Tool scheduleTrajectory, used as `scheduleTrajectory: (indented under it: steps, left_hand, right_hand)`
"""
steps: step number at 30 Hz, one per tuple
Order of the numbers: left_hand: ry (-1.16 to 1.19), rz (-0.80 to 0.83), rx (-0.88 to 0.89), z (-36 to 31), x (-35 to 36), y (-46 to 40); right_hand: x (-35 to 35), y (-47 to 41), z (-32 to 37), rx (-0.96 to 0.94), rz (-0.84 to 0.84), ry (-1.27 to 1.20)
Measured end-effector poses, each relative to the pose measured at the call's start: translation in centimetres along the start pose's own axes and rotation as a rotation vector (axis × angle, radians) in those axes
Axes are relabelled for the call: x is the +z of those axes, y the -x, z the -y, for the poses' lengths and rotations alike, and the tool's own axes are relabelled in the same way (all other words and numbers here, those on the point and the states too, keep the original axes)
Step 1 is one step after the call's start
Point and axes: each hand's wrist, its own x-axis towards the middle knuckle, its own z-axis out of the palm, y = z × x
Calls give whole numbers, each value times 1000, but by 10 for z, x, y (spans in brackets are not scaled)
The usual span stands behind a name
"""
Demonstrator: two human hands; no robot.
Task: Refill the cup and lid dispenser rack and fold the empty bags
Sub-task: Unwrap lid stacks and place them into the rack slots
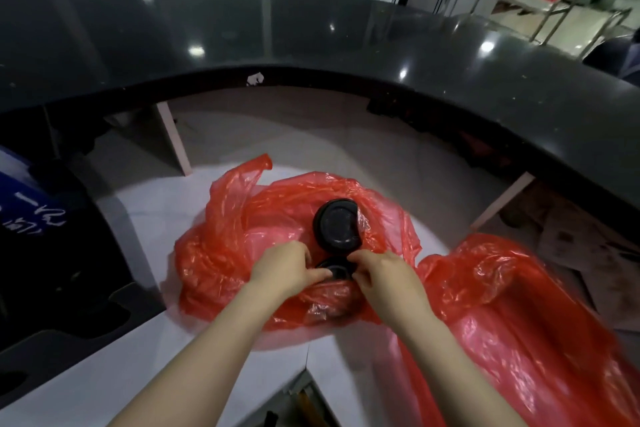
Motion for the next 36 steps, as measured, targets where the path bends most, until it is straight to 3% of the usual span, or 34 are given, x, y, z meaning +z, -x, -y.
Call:
scheduleTrajectory:
  steps: [5, 9, 17, 20, 22, 25, 31, 33, 36]
  left_hand:
    - [20, 64, -7, -6, 13, -2]
    - [176, 80, -39, 1, 10, -1]
    - [365, -182, -115, 18, -13, 18]
    - [362, -256, -123, 27, -26, 28]
    - [347, -303, -137, 33, -31, 34]
    - [351, -371, -162, 41, -36, 43]
    - [388, -360, -224, 53, -34, 56]
    - [417, -363, -251, 57, -31, 58]
    - [471, -372, -283, 66, -31, 62]
  right_hand:
    - [4, 2, -4, -45, -3, -22]
    - [2, 0, -5, -35, -37, -44]
    - [-9, -12, 12, 24, -307, -132]
    - [-16, -31, 19, -49, -365, -162]
    - [-19, -48, 25, -177, -319, -105]
    - [-21, -73, 31, -306, -86, 78]
    - [-14, -99, 29, -247, 159, 231]
    - [-4, -99, 24, -227, 195, 254]
    - [10, -98, 17, -219, 115, 229]
